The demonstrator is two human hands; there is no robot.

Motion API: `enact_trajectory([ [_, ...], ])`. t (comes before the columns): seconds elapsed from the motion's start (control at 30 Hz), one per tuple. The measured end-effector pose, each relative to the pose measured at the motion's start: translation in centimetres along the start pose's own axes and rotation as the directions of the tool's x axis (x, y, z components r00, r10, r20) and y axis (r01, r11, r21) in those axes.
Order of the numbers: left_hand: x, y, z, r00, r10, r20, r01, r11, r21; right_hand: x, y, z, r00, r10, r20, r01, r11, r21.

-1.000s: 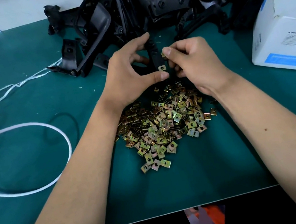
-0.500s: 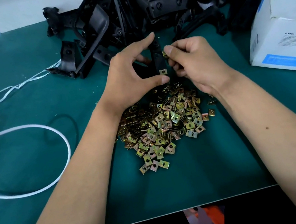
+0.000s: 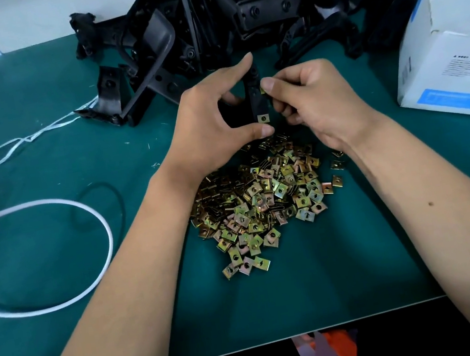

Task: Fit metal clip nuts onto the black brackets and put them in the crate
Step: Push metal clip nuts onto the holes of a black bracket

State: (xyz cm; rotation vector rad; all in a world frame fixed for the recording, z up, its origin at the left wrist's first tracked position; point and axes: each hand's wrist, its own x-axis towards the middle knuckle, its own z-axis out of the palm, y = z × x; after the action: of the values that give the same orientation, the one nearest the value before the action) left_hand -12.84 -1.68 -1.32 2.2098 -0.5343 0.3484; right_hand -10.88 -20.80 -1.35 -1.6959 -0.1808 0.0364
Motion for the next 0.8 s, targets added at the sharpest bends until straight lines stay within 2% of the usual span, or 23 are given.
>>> enact_trajectory([
  [0.13,0.09,0.20,0.07,1.000,0.006,0.001,-0.006,1.000,-0.002,-0.08,-0.17,0.09,1.000,0.013,0.029,-0.013,1.000,-0.013],
  [0.3,0.18,0.29,-0.08,1.000,0.019,0.019,-0.019,1.000,0.015,-0.14,-0.20,0.05,0.996,0.065,0.054,-0.069,0.995,0.074],
  [0.37,0.23,0.04,-0.09,1.000,0.016,0.019,-0.016,1.000,0.022,-0.13,-0.06,0.26,0.996,0.085,0.021,-0.087,0.989,0.121],
  [0.5,0.13,-0.44,-0.34,1.000,-0.003,0.015,0.003,1.000,0.028,-0.06,0.18,0.45,0.996,0.044,-0.080,-0.038,0.996,0.076],
  [0.63,-0.12,-0.58,-0.71,0.997,0.018,0.072,-0.019,1.000,0.011,-0.13,0.14,0.18,0.998,0.044,-0.044,-0.040,0.995,0.088],
  [0.8,-0.12,-0.37,-0.49,0.997,0.041,0.068,-0.042,0.999,0.016,-0.05,-0.22,0.03,0.994,0.112,-0.021,-0.108,0.985,0.134],
])
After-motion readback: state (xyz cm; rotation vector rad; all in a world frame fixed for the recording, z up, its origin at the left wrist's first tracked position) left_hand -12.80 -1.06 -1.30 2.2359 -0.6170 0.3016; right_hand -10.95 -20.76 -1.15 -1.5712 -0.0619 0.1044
